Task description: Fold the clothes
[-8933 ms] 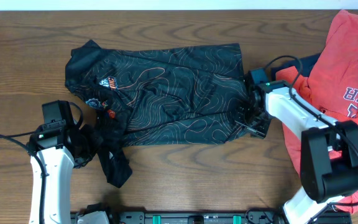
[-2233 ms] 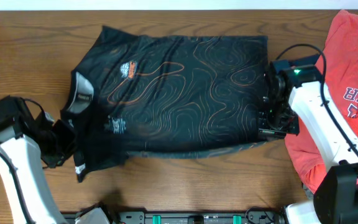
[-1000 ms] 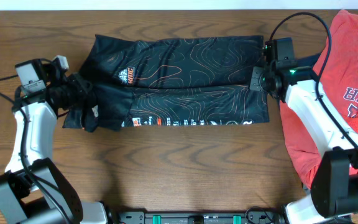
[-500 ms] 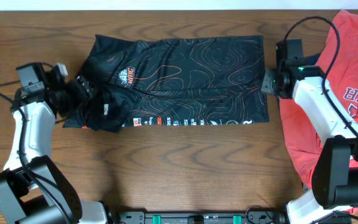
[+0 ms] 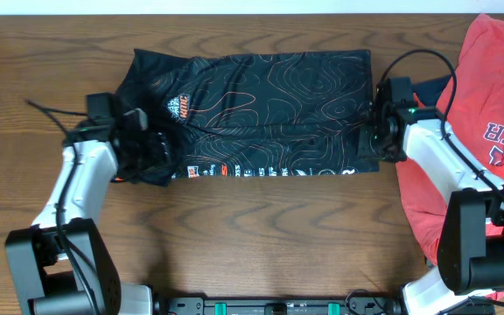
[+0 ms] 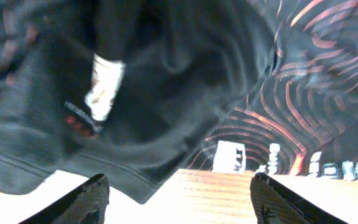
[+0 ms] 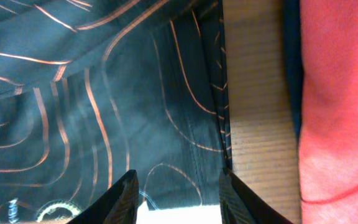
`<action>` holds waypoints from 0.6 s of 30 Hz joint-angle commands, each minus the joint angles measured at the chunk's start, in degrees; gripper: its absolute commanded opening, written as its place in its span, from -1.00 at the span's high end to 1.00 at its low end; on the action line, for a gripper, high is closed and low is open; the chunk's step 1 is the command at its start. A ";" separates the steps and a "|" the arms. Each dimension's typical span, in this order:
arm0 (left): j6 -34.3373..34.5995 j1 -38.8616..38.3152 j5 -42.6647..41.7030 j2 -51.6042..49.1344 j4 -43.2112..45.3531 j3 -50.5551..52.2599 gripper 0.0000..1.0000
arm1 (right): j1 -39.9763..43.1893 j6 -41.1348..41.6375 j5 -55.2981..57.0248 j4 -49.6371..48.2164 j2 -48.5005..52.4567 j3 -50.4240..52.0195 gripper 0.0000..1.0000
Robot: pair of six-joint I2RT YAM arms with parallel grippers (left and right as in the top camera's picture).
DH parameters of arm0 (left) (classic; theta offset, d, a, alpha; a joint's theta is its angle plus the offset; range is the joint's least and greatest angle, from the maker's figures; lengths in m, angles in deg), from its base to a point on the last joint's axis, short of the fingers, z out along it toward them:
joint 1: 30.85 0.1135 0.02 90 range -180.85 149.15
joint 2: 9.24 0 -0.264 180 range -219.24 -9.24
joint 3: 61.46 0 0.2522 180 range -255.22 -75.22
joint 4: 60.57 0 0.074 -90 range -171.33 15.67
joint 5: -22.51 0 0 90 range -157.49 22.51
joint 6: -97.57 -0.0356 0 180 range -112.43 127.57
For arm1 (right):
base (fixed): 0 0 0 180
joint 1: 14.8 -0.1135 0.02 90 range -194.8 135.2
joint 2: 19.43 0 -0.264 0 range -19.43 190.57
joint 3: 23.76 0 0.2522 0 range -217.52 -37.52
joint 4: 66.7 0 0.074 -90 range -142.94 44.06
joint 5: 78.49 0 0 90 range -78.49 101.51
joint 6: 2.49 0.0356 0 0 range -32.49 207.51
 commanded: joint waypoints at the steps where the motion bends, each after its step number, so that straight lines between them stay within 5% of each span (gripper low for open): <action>1: -1.36 -2.69 5.81 -1.16 0.72 1.31 -0.48 | -0.55 -0.87 -0.90 -3.08 0.22 3.58 0.19; 14: -1.33 -8.22 6.82 -9.27 2.40 2.19 -0.48 | -0.55 -0.87 -0.87 -5.79 0.22 8.37 0.20; 15: -1.36 -8.39 6.82 -9.66 2.49 2.19 -0.43 | -0.55 -0.87 -0.87 -5.79 0.22 8.37 0.20; 18: -1.36 -8.50 6.97 -10.47 2.67 2.19 0.20 | -0.55 -0.87 -0.87 -5.68 0.22 8.37 0.20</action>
